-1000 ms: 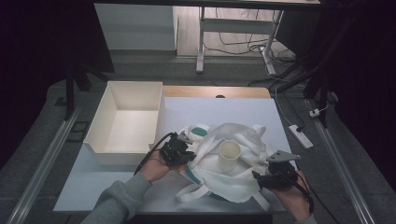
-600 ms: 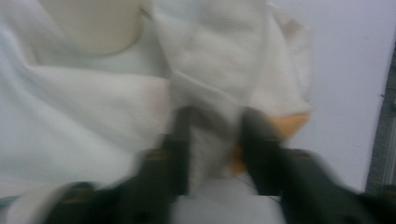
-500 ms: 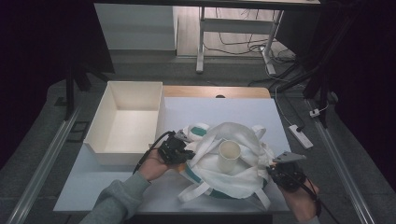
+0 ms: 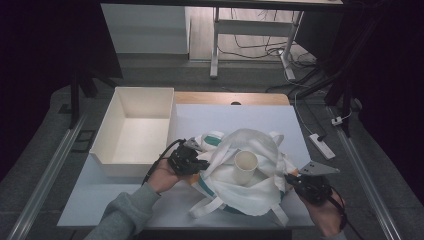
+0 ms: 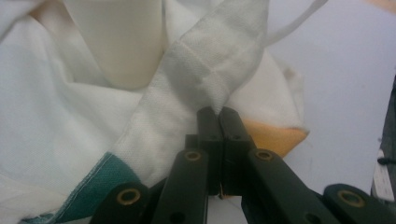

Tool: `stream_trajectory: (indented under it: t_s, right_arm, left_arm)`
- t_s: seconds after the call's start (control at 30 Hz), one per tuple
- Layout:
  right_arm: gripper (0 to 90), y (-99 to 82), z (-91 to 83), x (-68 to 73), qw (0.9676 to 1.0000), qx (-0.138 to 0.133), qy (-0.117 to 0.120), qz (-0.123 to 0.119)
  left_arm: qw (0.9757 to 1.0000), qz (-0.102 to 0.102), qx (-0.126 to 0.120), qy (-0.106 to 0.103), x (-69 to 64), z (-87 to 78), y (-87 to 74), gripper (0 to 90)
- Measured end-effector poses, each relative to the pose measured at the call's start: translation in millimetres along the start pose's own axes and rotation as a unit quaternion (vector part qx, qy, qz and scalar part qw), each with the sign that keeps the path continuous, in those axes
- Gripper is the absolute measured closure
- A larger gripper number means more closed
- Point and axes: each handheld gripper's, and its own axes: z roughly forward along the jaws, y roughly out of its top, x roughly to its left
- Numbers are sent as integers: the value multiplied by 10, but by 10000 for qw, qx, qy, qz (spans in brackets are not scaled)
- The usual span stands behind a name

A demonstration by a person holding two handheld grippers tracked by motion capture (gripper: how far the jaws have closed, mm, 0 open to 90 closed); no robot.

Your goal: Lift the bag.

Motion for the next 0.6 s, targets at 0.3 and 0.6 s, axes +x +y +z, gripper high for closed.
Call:
stream_trajectory:
  t_s: [0.3,0.6]
  right_arm:
    - [892,82,-146,-25,9976,-685,57,98]
    - [892,36,-57,-140,9957,-806,325,326]
  left_arm:
    - [9986,-96,-495,-153,45,-276,37,858]
    - [9986,-58,-517,-109,21,-268,47,859]
